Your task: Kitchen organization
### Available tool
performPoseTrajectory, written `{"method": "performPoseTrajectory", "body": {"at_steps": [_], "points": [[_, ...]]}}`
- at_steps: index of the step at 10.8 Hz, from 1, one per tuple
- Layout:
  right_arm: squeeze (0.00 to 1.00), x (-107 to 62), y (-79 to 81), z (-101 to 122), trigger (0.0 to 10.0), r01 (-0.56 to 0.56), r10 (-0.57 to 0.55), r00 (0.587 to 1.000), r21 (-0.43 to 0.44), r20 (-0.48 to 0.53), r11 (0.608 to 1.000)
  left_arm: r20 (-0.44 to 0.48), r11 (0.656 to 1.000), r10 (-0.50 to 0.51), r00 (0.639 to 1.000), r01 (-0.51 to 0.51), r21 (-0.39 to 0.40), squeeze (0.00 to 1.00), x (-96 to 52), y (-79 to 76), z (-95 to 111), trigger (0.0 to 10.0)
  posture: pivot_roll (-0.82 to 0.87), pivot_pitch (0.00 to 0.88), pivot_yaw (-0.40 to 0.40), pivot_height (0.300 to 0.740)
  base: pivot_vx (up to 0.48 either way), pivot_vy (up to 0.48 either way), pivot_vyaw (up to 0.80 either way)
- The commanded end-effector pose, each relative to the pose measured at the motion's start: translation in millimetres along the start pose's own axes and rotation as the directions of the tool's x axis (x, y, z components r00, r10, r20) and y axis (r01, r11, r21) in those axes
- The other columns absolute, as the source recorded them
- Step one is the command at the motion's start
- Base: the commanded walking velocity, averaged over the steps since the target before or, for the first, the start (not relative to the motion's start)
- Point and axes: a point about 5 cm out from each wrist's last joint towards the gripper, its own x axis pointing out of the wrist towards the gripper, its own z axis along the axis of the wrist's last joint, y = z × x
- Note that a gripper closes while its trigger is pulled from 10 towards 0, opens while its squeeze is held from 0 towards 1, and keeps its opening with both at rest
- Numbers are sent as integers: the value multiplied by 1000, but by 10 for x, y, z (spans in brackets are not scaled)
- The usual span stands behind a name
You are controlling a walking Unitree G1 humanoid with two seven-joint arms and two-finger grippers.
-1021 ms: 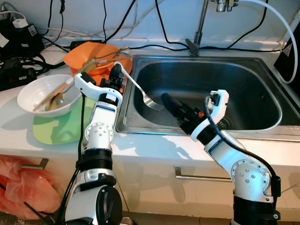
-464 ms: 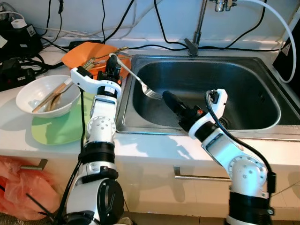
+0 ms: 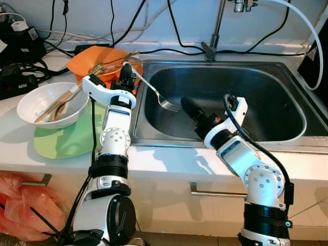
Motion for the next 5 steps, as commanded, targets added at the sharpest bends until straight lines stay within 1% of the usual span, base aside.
{"method": "performPoseTrajectory", "body": {"at_steps": [1,5], "points": [[0,11,17,27,10000,-2,2,1000,9,12,1000,-59,994,-65,996,60,-87,0,56,-303,-354,0,53,8,54,740,0,0,0],[0,11,17,27,10000,-2,2,1000,9,12,1000,-59,994,-65,996,60,-87,0,56,-303,-354,0,53,8,54,740,0,0,0]]}}
